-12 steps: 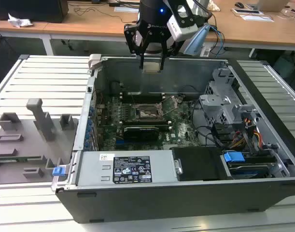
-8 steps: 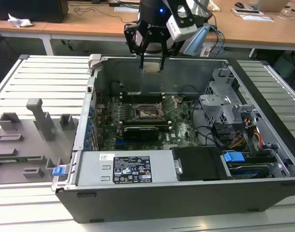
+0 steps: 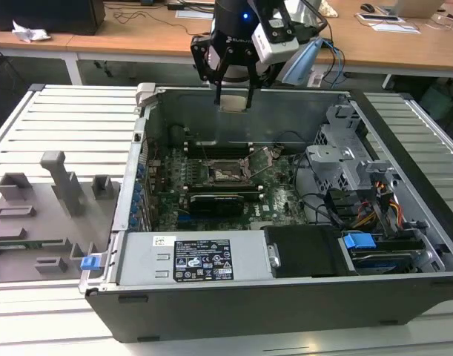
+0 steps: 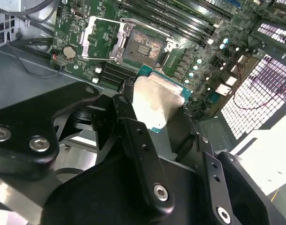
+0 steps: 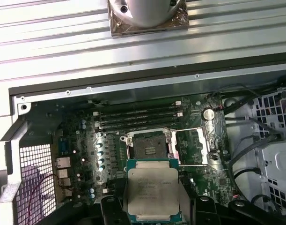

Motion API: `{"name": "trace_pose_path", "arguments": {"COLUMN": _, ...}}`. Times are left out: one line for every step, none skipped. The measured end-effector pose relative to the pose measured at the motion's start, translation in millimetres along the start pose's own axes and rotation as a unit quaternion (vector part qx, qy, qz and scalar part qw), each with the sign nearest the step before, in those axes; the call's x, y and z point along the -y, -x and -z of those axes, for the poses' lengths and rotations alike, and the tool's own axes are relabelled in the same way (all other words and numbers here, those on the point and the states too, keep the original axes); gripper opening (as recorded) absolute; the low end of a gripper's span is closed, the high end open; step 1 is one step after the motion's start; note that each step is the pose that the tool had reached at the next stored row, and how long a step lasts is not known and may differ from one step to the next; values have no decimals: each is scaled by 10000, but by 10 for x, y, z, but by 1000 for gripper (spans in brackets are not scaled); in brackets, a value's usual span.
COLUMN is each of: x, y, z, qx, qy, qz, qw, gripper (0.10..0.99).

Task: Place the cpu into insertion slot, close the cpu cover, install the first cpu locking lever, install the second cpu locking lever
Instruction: 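Place the cpu into insertion slot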

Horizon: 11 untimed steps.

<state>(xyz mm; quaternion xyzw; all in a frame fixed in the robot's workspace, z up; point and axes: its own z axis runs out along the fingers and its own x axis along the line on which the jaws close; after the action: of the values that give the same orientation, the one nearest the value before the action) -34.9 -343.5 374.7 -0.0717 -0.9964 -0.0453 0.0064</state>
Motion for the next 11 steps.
{"name": "trace_pose_path", "arguments": {"x": 0, "y": 0, "z": 0, "qx": 6, "qy": 1, "qz": -64, "qw": 10000, "gripper": 529}}
{"name": "trace_pose_path", "arguments": {"x": 0, "y": 0, "z": 0, "qx": 8, "qy": 2, "qz": -94, "qw": 10000, "gripper": 529}}
{"name": "trace_pose_path", "arguments": {"x": 0, "y": 0, "z": 0, "qx": 11, "qy": 2, "qz": -125, "qw": 9999, "gripper": 529}}
{"name": "trace_pose_path", "arguments": {"x": 0, "y": 0, "z": -1, "qx": 15, "qy": 3, "qz": -164, "qw": 9999, "gripper": 529}}
{"name": "trace_pose_path", "arguments": {"x": 0, "y": 0, "z": -1, "qx": 18, "qy": 4, "qz": -197, "qw": 9998, "gripper": 529}}
{"name": "trace_pose_path", "arguments": {"x": 0, "y": 0, "z": -2, "qx": 24, "qy": 5, "qz": -270, "qw": 9996, "gripper": 529}}
{"name": "trace_pose_path", "arguments": {"x": -1, "y": 0, "z": -4, "qx": 36, "qy": 7, "qz": -397, "qw": 9992, "gripper": 529}}
{"name": "trace_pose_path", "arguments": {"x": -1, "y": 0, "z": -5, "qx": 43, "qy": 8, "qz": -482, "qw": 9988, "gripper": 529}}
{"name": "trace_pose_path", "arguments": {"x": -2, "y": 0, "z": -6, "qx": 48, "qy": 10, "qz": -543, "qw": 9985, "gripper": 529}}
{"name": "trace_pose_path", "arguments": {"x": -1, "y": 0, "z": -7, "qx": 53, "qy": 10, "qz": -596, "qw": 9982, "gripper": 529}}
{"name": "trace_pose_path", "arguments": {"x": -1, "y": 0, "z": -8, "qx": 57, "qy": 11, "qz": -639, "qw": 9979, "gripper": 529}}
